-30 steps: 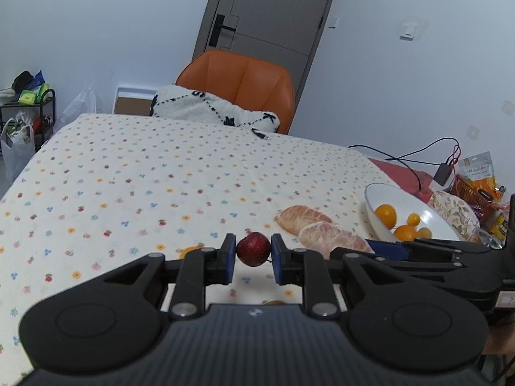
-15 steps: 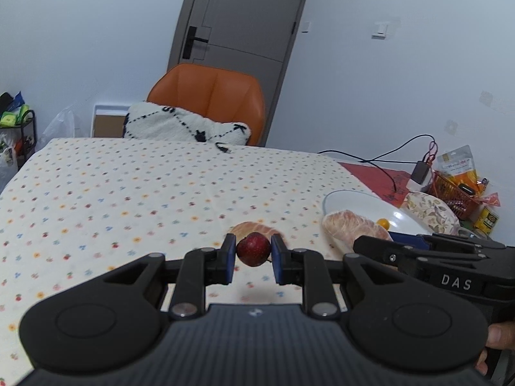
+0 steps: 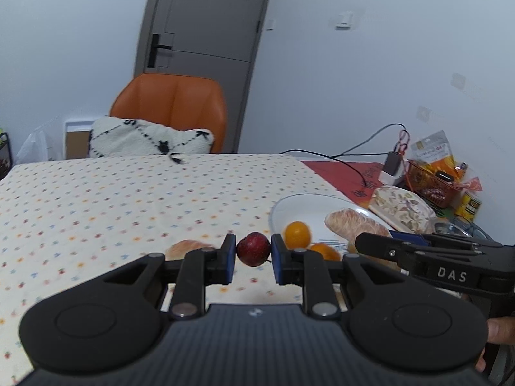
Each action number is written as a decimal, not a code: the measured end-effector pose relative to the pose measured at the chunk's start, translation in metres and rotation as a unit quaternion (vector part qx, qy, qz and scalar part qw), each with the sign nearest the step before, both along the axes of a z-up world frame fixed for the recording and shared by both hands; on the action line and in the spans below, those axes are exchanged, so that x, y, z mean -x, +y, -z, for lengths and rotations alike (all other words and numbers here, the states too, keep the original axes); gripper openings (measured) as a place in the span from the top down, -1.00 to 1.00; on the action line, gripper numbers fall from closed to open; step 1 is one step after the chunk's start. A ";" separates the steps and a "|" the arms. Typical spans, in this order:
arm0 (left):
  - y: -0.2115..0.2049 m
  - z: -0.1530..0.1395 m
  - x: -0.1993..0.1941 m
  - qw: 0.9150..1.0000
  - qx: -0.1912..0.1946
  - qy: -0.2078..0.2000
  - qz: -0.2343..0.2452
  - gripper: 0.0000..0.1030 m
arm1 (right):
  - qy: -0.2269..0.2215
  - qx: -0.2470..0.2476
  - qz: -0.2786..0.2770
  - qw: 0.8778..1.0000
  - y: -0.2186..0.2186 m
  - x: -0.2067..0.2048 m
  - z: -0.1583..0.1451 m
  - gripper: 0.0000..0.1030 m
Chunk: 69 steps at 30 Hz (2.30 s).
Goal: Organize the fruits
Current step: 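Carry both over the white bowl and open both grippers to release them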
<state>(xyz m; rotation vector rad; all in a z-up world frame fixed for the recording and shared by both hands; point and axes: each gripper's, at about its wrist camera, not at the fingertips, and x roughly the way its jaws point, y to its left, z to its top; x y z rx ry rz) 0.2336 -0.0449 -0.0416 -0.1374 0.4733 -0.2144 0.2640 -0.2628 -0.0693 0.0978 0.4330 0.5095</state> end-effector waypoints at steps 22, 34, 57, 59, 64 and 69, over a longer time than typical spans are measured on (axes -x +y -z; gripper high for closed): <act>-0.088 0.012 -0.047 0.997 -0.024 0.018 0.069 0.58 | 0.017 -0.018 0.095 0.995 -0.077 -0.022 0.020 0.28; -0.102 0.017 -0.053 0.995 -0.045 0.034 0.079 0.27 | 0.031 -0.034 0.124 0.991 -0.093 -0.035 0.030 0.28; -0.012 -0.001 -0.016 0.999 -0.033 0.004 -0.039 -0.59 | 0.024 -0.017 0.101 0.994 -0.065 -0.019 0.021 -0.30; -0.006 -0.004 -0.011 0.998 -0.039 0.003 -0.045 -0.74 | 0.028 -0.021 0.098 0.995 -0.061 -0.016 0.020 -0.31; 0.007 -0.007 0.001 0.997 -0.050 0.007 -0.059 -0.89 | 0.024 -0.023 0.086 0.996 -0.048 -0.005 0.015 -0.50; 0.023 -0.008 0.012 0.997 -0.046 0.017 -0.067 -0.90 | 0.018 -0.026 0.073 0.997 -0.035 0.004 0.010 -0.70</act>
